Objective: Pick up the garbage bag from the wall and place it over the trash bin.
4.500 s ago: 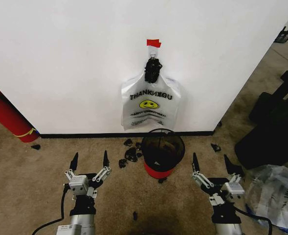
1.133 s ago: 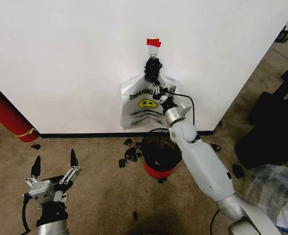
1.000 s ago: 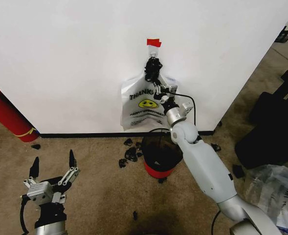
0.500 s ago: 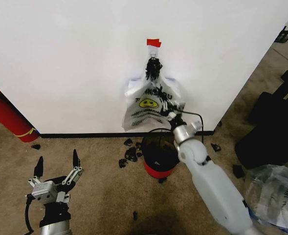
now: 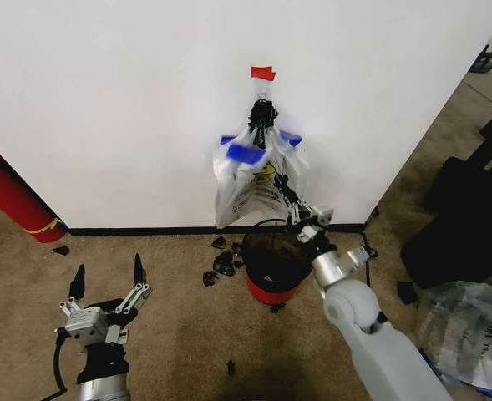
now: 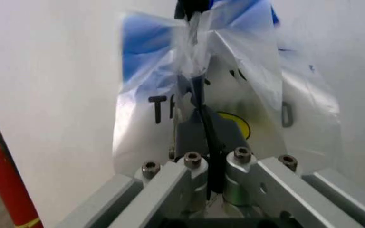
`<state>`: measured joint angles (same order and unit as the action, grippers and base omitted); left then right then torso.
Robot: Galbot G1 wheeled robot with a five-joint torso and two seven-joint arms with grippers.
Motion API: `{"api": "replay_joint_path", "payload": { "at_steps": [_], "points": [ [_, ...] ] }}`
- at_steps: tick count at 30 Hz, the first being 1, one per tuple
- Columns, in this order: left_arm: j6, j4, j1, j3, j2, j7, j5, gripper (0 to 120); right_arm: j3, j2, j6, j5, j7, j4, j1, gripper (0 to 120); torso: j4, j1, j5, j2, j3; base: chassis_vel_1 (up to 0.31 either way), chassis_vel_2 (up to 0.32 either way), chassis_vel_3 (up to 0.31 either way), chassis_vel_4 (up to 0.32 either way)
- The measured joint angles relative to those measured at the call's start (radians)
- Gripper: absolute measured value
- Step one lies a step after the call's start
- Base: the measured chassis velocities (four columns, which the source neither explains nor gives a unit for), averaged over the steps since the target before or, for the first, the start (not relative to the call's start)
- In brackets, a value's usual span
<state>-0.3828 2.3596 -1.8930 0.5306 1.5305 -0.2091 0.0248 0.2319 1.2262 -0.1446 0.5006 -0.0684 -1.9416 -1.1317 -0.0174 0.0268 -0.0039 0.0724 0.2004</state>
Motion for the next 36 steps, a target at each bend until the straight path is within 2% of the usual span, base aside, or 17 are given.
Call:
{"api": "replay_joint_path", "payload": {
  "at_steps": [8, 19, 31, 36],
  "points": [
    [0.004, -0.011, 0.015, -0.005, -0.025, 0.002, 0.025, 100, 0.054, -0.006, -0.046, -0.115, -0.029, -0.071, -0.159, 0, 0.0001, 0.000, 0.0001, 0.000, 0.000, 0.000, 0.000, 0.000, 0.000],
    [0.004, -0.022, 0.026, -0.005, -0.061, 0.002, 0.055, 100, 0.099, 0.003, -0.121, -0.194, -0.057, -0.126, -0.333, 0, 0.0001, 0.000, 0.0000, 0.000, 0.000, 0.000, 0.000, 0.000, 0.000],
    [0.014, -0.038, 0.048, -0.007, -0.093, 0.001, 0.082, 100, 0.118, 0.073, -0.279, -0.365, -0.039, -0.154, -0.530, 0, 0.0001, 0.000, 0.0000, 0.000, 0.000, 0.000, 0.000, 0.000, 0.000],
    [0.020, -0.041, 0.054, -0.008, -0.099, 0.001, 0.088, 100, 0.122, 0.081, -0.341, -0.402, -0.024, -0.157, -0.597, 0, 0.0001, 0.000, 0.0000, 0.000, 0.000, 0.000, 0.000, 0.000, 0.000]
  ]
}}
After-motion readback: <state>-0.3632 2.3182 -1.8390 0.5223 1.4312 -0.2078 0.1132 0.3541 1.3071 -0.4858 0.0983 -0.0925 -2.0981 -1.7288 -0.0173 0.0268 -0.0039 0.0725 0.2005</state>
